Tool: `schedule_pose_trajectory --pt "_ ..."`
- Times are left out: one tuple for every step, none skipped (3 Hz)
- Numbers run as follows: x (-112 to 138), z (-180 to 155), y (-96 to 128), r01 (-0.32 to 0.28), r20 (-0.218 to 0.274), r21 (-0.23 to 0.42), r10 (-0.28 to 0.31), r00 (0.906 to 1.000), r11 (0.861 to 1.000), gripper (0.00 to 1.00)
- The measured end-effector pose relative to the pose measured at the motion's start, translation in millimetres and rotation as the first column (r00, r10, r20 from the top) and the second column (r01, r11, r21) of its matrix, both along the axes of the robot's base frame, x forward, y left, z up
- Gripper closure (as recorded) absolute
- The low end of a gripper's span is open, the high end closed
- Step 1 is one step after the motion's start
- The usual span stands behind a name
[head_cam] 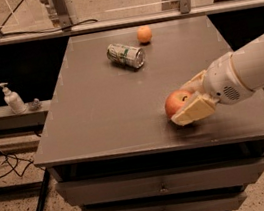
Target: Move apple near 7up can
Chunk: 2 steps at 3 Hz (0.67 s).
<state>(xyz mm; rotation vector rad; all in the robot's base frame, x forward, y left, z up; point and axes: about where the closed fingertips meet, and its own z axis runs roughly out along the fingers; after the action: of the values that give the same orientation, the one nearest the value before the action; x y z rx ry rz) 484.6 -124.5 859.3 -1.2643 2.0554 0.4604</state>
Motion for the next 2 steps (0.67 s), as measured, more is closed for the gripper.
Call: schedule_pose_trajectory --pt "34.5 32.1 -40.4 0.048 0.068 -0.048 -0.044 0.9967 0.998 1.0" --pt "34.3 31.8 -40.2 0.047 0.068 -0.048 -0.044 0.9968 0.998 1.0"
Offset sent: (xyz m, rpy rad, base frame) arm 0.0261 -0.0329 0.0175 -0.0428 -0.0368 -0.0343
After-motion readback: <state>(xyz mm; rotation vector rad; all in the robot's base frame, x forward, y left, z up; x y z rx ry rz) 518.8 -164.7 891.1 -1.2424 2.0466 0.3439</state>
